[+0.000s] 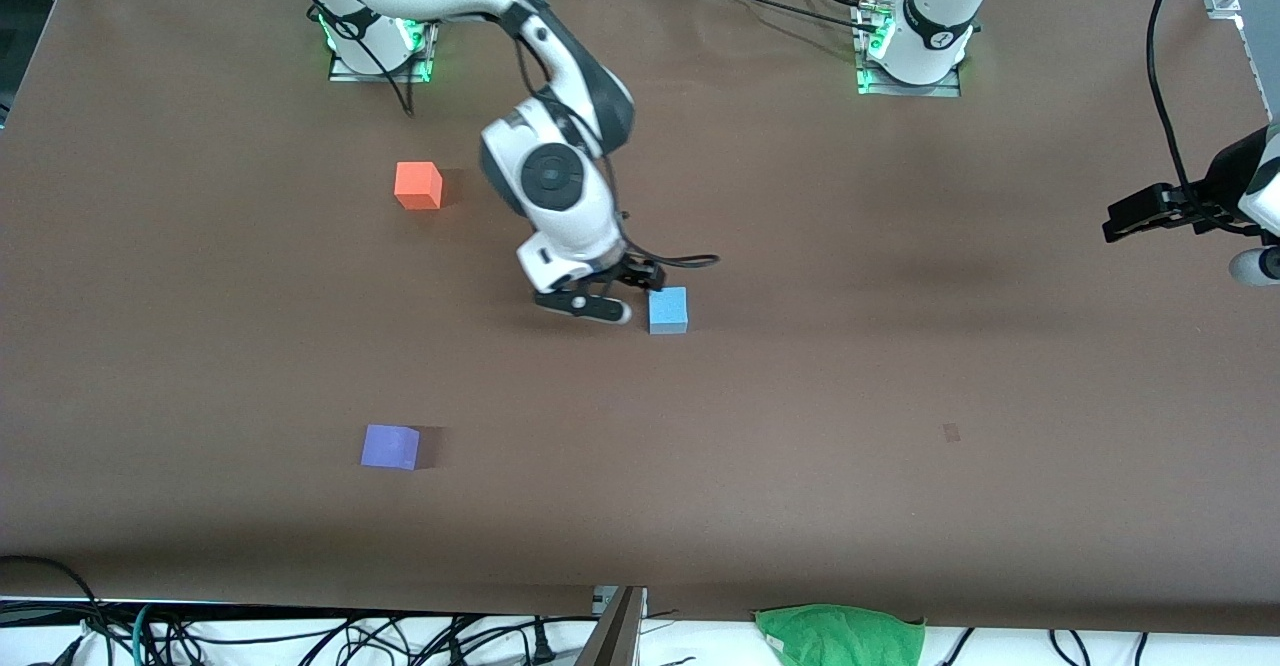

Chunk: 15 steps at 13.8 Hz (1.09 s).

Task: Place blue block between orange and purple blocks
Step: 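Reach the right gripper to the light blue cube while the left gripper retreats, then close the right gripper on the light blue cube and lift it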

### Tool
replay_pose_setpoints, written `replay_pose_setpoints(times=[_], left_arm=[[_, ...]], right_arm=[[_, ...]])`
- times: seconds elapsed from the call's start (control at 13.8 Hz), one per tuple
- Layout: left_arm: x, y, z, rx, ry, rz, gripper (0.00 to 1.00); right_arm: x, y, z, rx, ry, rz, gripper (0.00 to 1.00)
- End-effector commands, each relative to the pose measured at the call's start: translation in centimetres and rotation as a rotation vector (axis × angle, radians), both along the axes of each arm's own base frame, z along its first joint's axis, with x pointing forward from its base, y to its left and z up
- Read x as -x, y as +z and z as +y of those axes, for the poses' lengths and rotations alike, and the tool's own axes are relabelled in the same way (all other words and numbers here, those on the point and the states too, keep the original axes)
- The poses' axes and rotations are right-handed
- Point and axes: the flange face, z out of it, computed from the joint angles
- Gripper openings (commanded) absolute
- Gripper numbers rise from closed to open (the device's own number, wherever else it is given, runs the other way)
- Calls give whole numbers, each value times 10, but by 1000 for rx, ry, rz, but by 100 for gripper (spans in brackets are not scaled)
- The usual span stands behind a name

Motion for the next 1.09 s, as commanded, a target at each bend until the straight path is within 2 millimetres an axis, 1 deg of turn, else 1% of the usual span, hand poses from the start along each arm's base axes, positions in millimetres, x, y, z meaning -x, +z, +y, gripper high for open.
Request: replay_pose_setpoints(times=[0.0, 0.14, 0.29, 0.43, 0.51, 0.58, 0.65, 0.8, 0.87, 1.01], left_arm=[[2, 1, -8, 20, -33, 5, 100], [2, 1, -8, 18, -33, 5, 100], [1, -1, -8, 20, -33, 8, 100], [-1, -4, -10, 24, -36, 11, 100], [-2, -5, -10, 23, -38, 11, 100], [-4, -1, -9, 25, -36, 0, 100], [-5, -2, -9, 24, -36, 2, 100], [-5, -2, -9, 25, -36, 2, 100], [-5, -2, -9, 25, -36, 2, 100], [-5, -2, -10, 24, -38, 2, 100]], right_arm=[[1, -23, 29, 10, -50, -60, 99], [14, -42, 42, 29, -35, -64, 99], [18, -50, 49, 20, -25, -75, 99], [18, -50, 54, 11, 3, -101, 99], [15, -46, 56, 19, 29, -126, 99], [11, -41, 61, 12, 36, -142, 99], [7, -38, 65, 1, 39, -157, 99], [3, -41, 74, 2, 83, -186, 99], [4, -48, 75, 20, 116, -199, 99], [12, -58, 81, 58, 187, -221, 99]])
